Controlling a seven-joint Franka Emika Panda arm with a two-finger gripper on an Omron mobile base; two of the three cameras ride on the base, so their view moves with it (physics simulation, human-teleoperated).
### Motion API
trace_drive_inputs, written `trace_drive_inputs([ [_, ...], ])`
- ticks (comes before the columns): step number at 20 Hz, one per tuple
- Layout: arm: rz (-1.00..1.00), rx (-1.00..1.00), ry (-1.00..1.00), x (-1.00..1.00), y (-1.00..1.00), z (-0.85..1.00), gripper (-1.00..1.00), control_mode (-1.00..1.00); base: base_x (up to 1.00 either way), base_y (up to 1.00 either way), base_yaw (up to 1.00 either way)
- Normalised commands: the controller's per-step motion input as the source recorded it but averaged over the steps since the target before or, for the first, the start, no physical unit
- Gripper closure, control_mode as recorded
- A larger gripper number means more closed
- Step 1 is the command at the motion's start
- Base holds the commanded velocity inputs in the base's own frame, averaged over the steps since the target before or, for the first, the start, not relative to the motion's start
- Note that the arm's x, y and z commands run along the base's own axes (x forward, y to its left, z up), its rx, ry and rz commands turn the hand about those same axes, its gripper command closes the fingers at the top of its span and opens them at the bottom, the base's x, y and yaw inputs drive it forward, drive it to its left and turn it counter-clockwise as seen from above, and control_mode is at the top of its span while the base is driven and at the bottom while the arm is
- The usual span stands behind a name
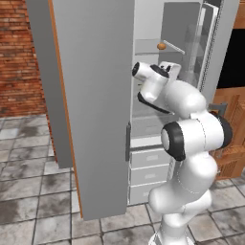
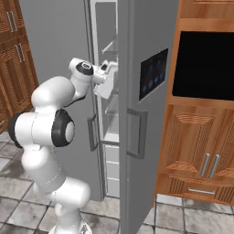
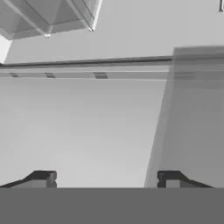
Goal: Retrieve the tangerine and banana from the fridge and place them into the bowl on the dining table.
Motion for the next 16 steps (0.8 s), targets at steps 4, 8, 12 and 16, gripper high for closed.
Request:
trace_drive_inputs([
  [4, -0.25, 0.00, 0.00, -0.03, -0.98, 0.00, -1.00, -1.00, 0.00, 0.00, 0.00],
  [8, -0.29, 0.00, 0.00, -0.08, -1.00, -0.04, -1.00, -1.00, 0.00, 0.00, 0.00],
  [12, -0.23, 0.00, -0.09, -0.49, -0.75, -0.04, -1.00, -1.00, 0.00, 0.00, 0.00],
  [16, -0.02, -0.02, -0.45, -0.99, 0.11, 0.22, -1.00, -1.00, 0.00, 0.00, 0.00],
])
